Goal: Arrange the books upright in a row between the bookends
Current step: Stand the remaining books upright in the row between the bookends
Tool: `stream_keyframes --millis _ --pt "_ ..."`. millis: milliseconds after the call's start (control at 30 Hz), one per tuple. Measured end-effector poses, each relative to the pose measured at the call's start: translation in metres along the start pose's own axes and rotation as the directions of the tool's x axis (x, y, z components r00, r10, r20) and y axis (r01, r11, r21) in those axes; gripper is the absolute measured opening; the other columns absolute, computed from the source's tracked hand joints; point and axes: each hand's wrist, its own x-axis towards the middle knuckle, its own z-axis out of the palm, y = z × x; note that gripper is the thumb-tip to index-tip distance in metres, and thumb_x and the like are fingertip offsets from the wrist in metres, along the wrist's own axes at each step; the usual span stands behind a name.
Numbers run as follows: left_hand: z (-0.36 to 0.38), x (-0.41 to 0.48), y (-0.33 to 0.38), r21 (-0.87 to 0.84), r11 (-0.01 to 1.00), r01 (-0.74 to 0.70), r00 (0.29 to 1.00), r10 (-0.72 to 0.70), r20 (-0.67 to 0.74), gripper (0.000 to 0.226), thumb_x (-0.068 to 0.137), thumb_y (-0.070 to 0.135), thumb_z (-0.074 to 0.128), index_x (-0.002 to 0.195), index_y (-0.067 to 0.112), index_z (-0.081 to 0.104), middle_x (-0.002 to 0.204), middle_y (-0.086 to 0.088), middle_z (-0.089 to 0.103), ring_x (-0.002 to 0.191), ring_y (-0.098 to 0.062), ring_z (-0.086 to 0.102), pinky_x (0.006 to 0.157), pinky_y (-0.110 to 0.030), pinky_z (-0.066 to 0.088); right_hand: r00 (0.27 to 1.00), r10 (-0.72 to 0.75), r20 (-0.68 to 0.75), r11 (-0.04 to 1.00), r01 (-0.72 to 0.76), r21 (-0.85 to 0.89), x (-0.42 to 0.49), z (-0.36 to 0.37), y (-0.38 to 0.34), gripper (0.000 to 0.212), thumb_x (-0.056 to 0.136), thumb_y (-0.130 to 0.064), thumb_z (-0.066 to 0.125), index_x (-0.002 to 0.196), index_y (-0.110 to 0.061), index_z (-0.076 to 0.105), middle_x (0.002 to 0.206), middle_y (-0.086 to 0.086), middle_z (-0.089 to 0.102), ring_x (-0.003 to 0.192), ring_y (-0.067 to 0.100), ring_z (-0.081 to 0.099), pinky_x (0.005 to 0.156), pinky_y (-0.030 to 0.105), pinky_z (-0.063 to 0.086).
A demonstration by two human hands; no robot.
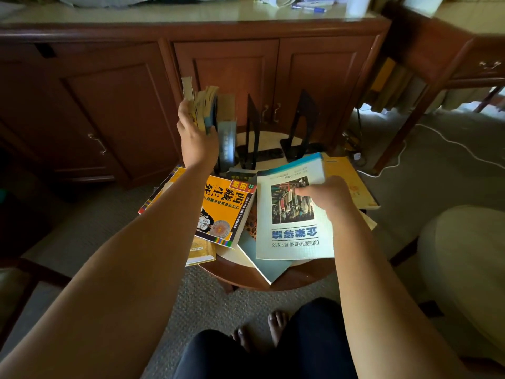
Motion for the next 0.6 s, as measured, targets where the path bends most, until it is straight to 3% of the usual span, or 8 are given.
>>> stream_keyframes --millis 167,300,467,533,600 --pt "-0.001 0.0 0.001 0.017 1.0 -0.017 1.0 0.017 0.006 0.077 0.094 0.002 0.061 0.158 0.022 0.023 0.153 -0.016 0.04 0.124 -0.028 0.056 0.085 -0.03 0.048 0.996 -0.056 0.072 0.998 0.054 0.028 -0.021 -0.016 -0.036 0.039 0.078 -0.021 0.087 0.107 -0.015 0.062 0.096 0.002 0.073 0.077 0.022 0.073 0.062 0.034 0.056" --pt "-0.002 -0.001 0.002 0.023 1.0 -0.022 1.0 0.021 0.018 0.077 0.095 0.002 0.061 0.158 0.023 0.022 0.153 -0.017 0.04 0.118 -0.025 0.056 0.085 -0.03 0.047 0.975 -0.22 0.027 0.975 0.219 0.046 -0.047 -0.035 -0.068 0.038 0.079 -0.022 0.085 0.108 -0.019 0.061 0.095 -0.006 0.071 0.077 0.014 0.071 0.059 0.029 0.051" --pt "-0.004 0.0 0.003 -0.003 1.0 0.005 1.0 -0.005 0.031 0.078 0.094 0.002 0.059 0.158 0.025 0.021 0.154 -0.016 0.039 0.107 -0.016 0.049 0.082 -0.031 0.046 0.892 -0.419 -0.172 0.897 0.435 0.073 -0.063 -0.032 -0.1 0.033 0.069 -0.03 0.083 0.099 -0.027 0.07 0.099 -0.013 0.075 0.086 0.011 0.073 0.078 0.04 0.062" --pt "-0.004 -0.001 0.004 -0.007 1.0 0.004 0.999 -0.003 0.034 0.078 0.094 0.002 0.059 0.158 0.025 0.021 0.155 -0.016 0.038 0.11 -0.02 0.051 0.083 -0.032 0.046 0.859 -0.438 -0.265 0.859 0.487 0.158 -0.063 -0.022 -0.11 0.025 0.069 -0.03 0.081 0.09 -0.031 0.069 0.095 -0.016 0.075 0.085 0.007 0.073 0.077 0.041 0.063" --pt "-0.004 -0.002 0.003 -0.018 1.0 -0.002 1.0 0.002 0.03 0.077 0.094 0.002 0.059 0.158 0.025 0.022 0.155 -0.016 0.038 0.118 -0.028 0.056 0.085 -0.032 0.046 0.833 -0.438 -0.337 0.811 0.528 0.253 -0.058 -0.007 -0.117 0.029 0.07 -0.027 0.081 0.096 -0.03 0.068 0.097 -0.015 0.075 0.086 0.005 0.073 0.077 0.041 0.064"
